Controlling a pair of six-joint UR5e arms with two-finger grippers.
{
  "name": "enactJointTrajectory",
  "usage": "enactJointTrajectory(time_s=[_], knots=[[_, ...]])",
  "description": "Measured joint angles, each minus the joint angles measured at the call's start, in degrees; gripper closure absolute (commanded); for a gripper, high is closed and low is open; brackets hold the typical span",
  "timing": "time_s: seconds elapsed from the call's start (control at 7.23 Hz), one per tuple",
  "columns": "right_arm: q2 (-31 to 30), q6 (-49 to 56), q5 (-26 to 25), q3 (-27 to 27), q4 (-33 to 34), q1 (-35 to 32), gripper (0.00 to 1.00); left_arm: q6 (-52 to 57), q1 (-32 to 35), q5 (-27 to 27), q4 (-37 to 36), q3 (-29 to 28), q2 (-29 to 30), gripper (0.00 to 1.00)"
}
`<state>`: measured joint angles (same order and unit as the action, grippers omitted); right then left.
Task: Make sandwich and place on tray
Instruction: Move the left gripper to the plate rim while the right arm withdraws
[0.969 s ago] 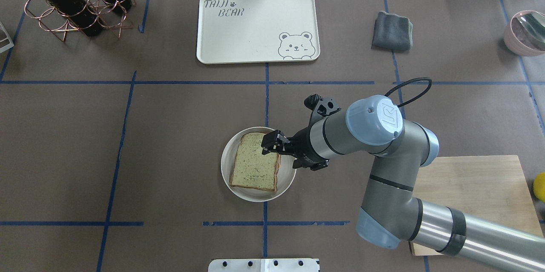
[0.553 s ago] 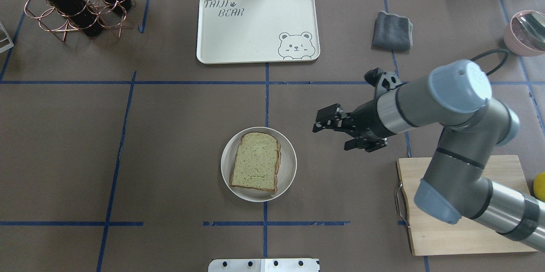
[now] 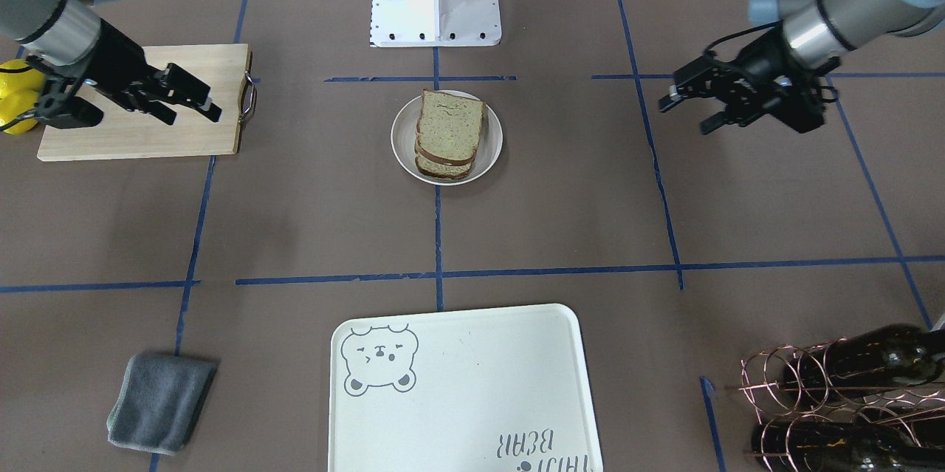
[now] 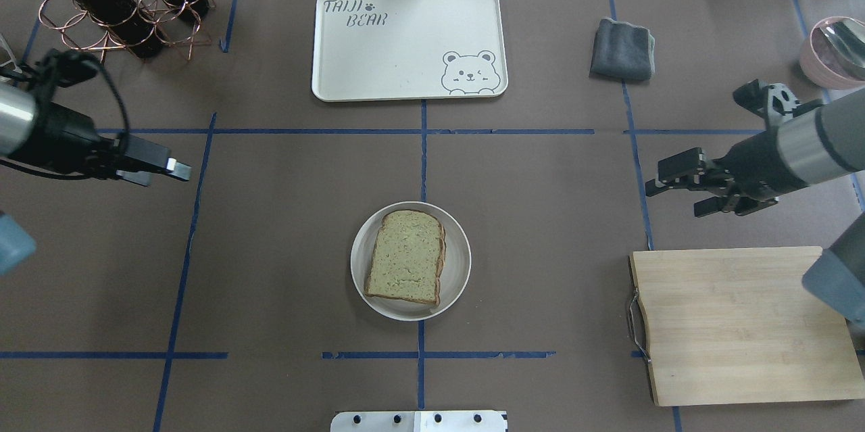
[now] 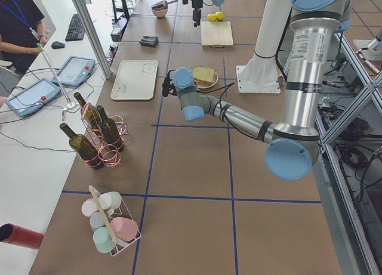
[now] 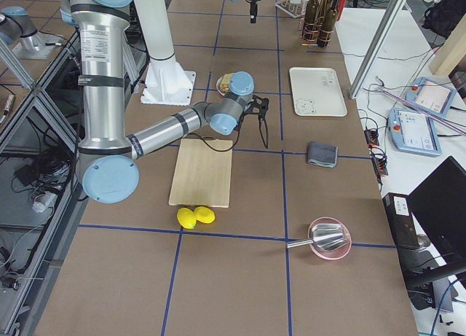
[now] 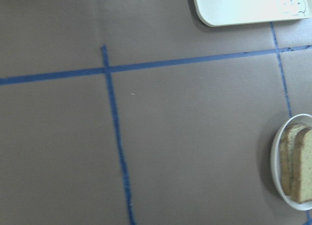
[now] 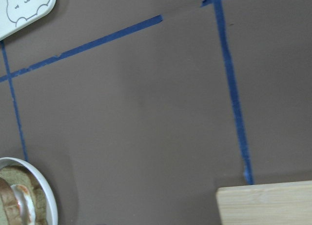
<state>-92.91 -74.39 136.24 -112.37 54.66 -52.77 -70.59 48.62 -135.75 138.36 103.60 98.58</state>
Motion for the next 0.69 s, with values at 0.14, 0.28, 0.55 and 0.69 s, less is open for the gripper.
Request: enactJointTrajectory(time_s=[0.14,0.28,0.55,0.69], knots=[[-2.7,4.8,2.1,0.0,-0.1,-2.7,0.0,-6.1,-7.4,6.5,-0.2,-1.2,4.9,0.41],[-4.2,7.9,2.9,0.1,-0.1,-3.8,0.0,-9.3,-13.1,11.3,-2.4,-2.3,8.9,0.44],[-5.2,9.8,3.3,0.1,-0.2,-4.5,0.0,-11.1,-19.6,17.3,-6.9,-5.4,13.6,0.47],[-5.3,9.9,3.3,0.1,-0.3,-4.6,0.0,-11.2,-21.3,19.0,-7.6,-6.9,14.3,0.47]])
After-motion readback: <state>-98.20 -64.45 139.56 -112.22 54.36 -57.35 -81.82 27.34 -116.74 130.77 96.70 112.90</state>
